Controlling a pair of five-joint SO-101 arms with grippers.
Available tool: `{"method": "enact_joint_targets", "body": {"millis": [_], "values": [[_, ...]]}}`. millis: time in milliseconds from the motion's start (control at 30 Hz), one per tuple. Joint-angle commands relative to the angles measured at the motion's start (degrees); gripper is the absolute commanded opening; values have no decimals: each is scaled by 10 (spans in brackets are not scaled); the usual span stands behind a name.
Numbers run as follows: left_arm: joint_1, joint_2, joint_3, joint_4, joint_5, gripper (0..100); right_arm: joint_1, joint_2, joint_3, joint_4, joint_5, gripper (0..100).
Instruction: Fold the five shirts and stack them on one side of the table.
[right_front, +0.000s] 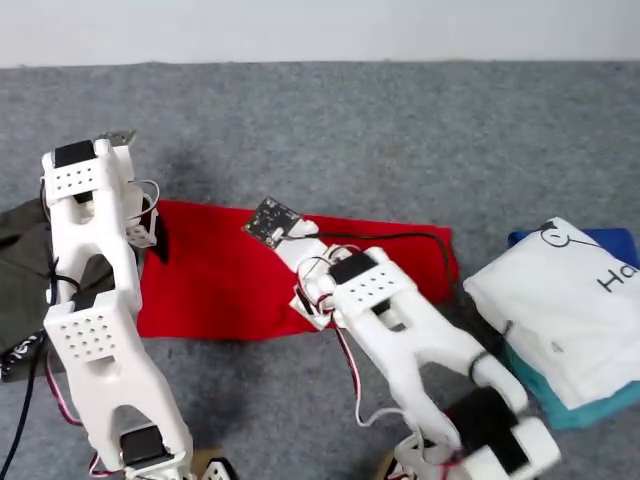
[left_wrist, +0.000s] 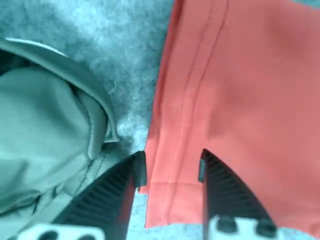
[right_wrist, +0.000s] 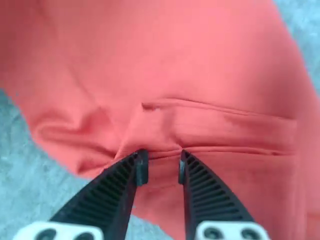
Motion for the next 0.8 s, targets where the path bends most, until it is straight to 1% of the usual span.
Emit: {"method": "enact_joint_targets", "body": {"millis": [0,133,267,333,400,533,633,700,767], "values": [[2,-42,-15,12,5,181,-2,44,-7,-87,-9,114],[2,-41,-15,12,5,181,-5,94,-7,-125,-6,114],[2,-38,-15,12,5,181,-5,97,-15,-123,-5,114],[2,-39,-15,12,5,181,-2,86,-22,-105,-5,114],[2,-40,-15,12,5,181,-2,52,-44,-47,-5,115],[2,-38,-15,12,5,183,3,-62,-116,145,-5,121],[2,-38,-15,12,15,185,31,-126,-178,260,-4,178],[2,-37,-15,12,31,185,56,-139,-211,314,-4,201],[1,-37,-15,11,38,185,74,-141,-229,343,-4,188]]}}
